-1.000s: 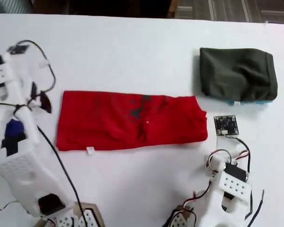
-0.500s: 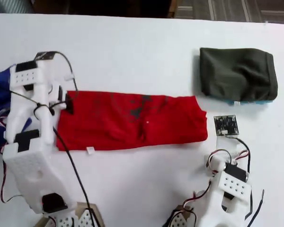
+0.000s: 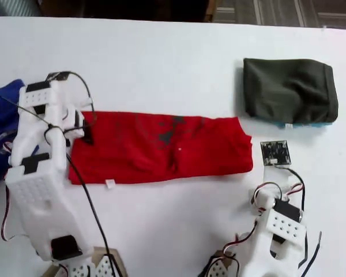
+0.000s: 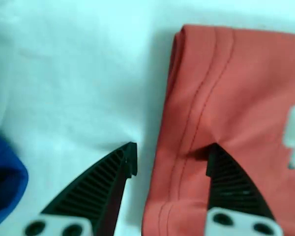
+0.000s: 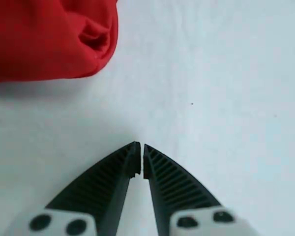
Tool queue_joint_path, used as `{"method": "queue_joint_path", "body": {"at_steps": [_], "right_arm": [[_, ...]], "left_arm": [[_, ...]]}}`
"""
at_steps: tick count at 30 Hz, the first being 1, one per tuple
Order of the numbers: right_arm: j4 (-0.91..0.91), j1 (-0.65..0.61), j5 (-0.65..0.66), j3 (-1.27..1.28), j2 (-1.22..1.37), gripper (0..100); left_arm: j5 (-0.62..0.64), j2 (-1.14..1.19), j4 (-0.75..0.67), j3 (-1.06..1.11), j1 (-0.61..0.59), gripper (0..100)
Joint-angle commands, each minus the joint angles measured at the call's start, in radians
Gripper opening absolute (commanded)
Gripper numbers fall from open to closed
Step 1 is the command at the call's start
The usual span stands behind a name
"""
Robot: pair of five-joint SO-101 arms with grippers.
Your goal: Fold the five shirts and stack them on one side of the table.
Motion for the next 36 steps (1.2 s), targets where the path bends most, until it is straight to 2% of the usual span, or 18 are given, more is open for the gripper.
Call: {"method": "queue_joint_path", "body": {"at_steps": [1, 5, 13, 15, 18, 19, 22, 26, 30, 36], "right_arm": [[-0.016, 0.008, 0.006, -0.005, -0.022, 2.0], [-0.016, 0.008, 0.006, -0.005, -0.022, 2.0], [-0.015, 0.010, 0.006, -0.005, -0.022, 2.0], [-0.015, 0.010, 0.006, -0.005, -0.022, 2.0], [-0.015, 0.010, 0.006, -0.005, -0.022, 2.0], [-0.015, 0.010, 0.006, -0.005, -0.022, 2.0], [-0.015, 0.010, 0.006, -0.005, -0.022, 2.0], [-0.015, 0.012, 0.006, -0.005, -0.022, 2.0], [-0.015, 0.012, 0.006, -0.005, -0.024, 2.0], [-0.015, 0.013, 0.005, -0.005, -0.027, 2.0]], "left_arm": [[0.003, 0.077, 0.163, -0.122, 0.057, 24], [0.006, 0.181, 0.307, -0.266, 0.127, 24], [0.009, 0.336, 0.356, -0.418, 0.146, 21], [0.009, 0.341, 0.356, -0.421, 0.150, 18], [0.009, 0.338, 0.356, -0.426, 0.146, 3], [0.009, 0.333, 0.354, -0.426, 0.138, 2], [0.003, 0.328, 0.356, -0.443, 0.075, 2], [-0.009, 0.328, 0.362, -0.524, -0.072, 3], [-0.115, 0.328, 0.362, -0.585, -0.193, 3], [-0.189, 0.298, 0.365, -0.578, -0.245, 3]]}}
